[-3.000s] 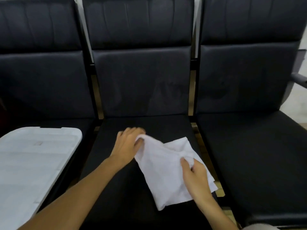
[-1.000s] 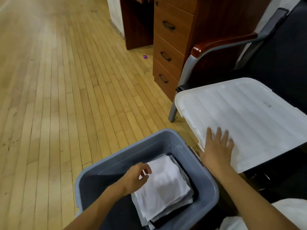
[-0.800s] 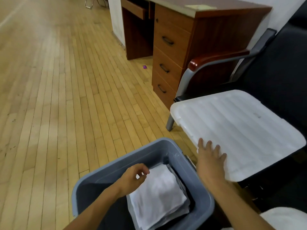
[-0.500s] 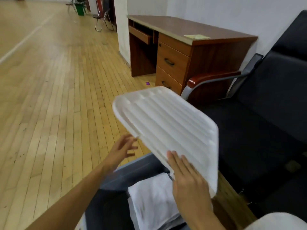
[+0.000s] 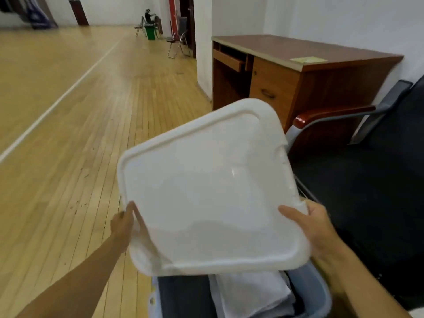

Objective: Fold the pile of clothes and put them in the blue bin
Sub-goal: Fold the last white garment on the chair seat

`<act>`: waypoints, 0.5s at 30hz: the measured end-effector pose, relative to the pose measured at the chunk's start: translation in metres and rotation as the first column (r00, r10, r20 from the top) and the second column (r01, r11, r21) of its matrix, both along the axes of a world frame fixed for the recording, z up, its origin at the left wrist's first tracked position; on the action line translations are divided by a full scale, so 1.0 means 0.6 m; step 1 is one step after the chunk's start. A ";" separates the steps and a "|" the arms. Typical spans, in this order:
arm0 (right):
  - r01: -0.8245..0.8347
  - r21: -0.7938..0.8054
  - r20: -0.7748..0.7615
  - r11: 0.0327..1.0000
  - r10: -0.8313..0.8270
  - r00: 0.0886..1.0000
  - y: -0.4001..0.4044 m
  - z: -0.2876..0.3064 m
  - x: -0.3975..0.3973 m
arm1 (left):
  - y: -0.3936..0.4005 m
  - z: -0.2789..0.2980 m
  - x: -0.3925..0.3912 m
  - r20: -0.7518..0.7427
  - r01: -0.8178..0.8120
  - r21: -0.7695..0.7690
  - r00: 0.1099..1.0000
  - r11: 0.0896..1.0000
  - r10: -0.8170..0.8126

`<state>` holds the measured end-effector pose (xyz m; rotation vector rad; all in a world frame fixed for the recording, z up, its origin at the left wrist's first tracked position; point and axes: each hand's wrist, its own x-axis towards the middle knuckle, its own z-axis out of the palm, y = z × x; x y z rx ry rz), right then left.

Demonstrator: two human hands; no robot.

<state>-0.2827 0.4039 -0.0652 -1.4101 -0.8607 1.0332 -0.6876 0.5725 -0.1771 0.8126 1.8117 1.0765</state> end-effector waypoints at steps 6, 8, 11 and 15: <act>0.011 -0.303 0.303 0.953 0.086 0.949 0.038 -0.106 0.073 | -0.088 -0.165 -0.004 -0.076 0.088 -0.200 0.992 0.976 -0.105; -0.030 -0.441 0.345 0.897 0.201 0.917 0.045 -0.142 0.096 | -0.114 -0.204 0.007 -0.166 0.103 -0.264 0.975 0.959 -0.151; -0.027 -0.579 0.381 0.815 0.300 0.875 0.037 -0.191 0.134 | -0.148 -0.211 0.038 -0.338 0.132 -0.282 0.913 0.950 -0.227; -0.017 -0.627 0.384 0.779 0.328 0.863 0.025 -0.272 0.172 | -0.188 -0.225 0.055 -0.498 0.260 -0.344 0.764 0.902 -0.410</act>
